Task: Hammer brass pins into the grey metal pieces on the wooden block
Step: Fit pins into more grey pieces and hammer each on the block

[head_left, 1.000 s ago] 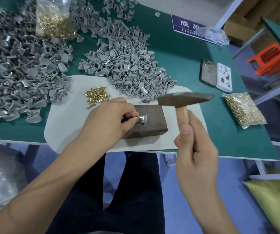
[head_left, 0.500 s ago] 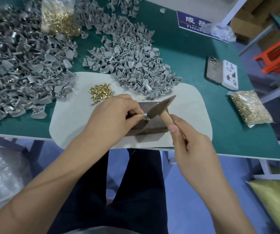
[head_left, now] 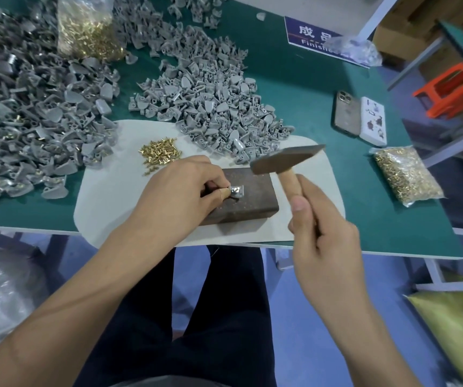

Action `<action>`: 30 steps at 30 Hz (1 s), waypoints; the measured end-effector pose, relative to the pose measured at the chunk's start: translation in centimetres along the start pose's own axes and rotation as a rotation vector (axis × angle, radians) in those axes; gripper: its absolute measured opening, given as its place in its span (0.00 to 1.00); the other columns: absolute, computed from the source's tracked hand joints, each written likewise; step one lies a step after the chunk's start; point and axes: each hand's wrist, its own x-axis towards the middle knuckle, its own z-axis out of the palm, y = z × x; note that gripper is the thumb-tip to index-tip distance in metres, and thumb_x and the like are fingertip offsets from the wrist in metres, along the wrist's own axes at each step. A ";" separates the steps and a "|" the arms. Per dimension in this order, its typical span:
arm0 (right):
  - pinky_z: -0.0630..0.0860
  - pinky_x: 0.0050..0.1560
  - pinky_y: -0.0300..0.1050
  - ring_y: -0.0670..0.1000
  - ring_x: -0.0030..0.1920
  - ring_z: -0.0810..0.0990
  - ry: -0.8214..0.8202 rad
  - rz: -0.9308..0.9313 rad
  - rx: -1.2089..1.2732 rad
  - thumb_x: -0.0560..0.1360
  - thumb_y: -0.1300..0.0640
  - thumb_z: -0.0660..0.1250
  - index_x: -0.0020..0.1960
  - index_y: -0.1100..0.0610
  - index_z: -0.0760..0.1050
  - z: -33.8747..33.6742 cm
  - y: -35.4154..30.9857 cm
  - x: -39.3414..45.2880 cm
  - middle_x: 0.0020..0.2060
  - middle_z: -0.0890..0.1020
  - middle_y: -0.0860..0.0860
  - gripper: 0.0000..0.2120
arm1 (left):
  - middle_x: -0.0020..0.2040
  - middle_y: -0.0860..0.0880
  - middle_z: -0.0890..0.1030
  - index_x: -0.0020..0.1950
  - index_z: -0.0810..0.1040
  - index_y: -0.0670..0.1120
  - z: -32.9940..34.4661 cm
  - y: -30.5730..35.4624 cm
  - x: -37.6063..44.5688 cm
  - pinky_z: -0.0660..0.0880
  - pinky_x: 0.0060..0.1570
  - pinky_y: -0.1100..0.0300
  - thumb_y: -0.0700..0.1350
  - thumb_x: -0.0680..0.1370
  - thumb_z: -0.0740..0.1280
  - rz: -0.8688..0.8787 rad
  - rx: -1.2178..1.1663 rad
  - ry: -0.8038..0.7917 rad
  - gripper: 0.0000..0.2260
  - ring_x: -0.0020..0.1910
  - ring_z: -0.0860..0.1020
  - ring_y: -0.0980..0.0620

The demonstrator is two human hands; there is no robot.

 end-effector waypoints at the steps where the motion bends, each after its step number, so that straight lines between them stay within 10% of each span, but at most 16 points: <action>1: 0.72 0.34 0.49 0.53 0.34 0.70 0.026 -0.006 0.030 0.86 0.43 0.52 0.69 0.41 0.73 0.2 -0.2 -0.1 0.36 0.73 0.47 0.17 | 0.38 0.58 0.77 0.43 0.84 0.55 0.0 0.0 0.0 0.74 0.40 0.56 0.47 0.74 0.75 -0.002 -0.003 0.000 0.03 0.38 0.74 0.60; 6: 0.74 0.36 0.53 0.47 0.31 0.71 -0.189 0.066 -0.142 0.84 0.40 0.52 0.70 0.37 0.71 0.6 0.3 0.2 0.32 0.75 0.41 0.18 | 0.38 0.58 0.77 0.44 0.84 0.54 0.0 0.0 0.0 0.71 0.38 0.60 0.47 0.74 0.74 -0.008 -0.007 -0.010 0.02 0.38 0.74 0.62; 11: 0.71 0.33 0.45 0.52 0.33 0.71 0.031 0.004 -0.008 0.85 0.43 0.52 0.68 0.38 0.73 -0.2 -0.4 0.4 0.34 0.73 0.46 0.16 | 0.39 0.57 0.78 0.43 0.84 0.55 0.0 -0.1 0.1 0.73 0.40 0.57 0.47 0.74 0.75 -0.018 -0.024 -0.015 0.02 0.38 0.75 0.60; 17: 0.78 0.40 0.55 0.52 0.33 0.74 -0.248 0.119 -0.166 0.83 0.38 0.51 0.72 0.35 0.69 0.5 0.1 0.1 0.39 0.82 0.45 0.20 | 0.38 0.57 0.77 0.45 0.85 0.54 0.0 -0.1 0.1 0.72 0.40 0.59 0.48 0.75 0.74 -0.010 -0.014 -0.024 0.01 0.39 0.75 0.60; 30: 0.71 0.34 0.50 0.49 0.31 0.71 -0.184 0.073 -0.162 0.84 0.41 0.52 0.71 0.39 0.72 -0.7 -1.1 1.3 0.30 0.75 0.42 0.19 | 0.39 0.56 0.78 0.43 0.84 0.55 0.0 -0.3 0.1 0.74 0.41 0.54 0.47 0.74 0.75 0.005 -0.035 -0.017 0.03 0.38 0.74 0.59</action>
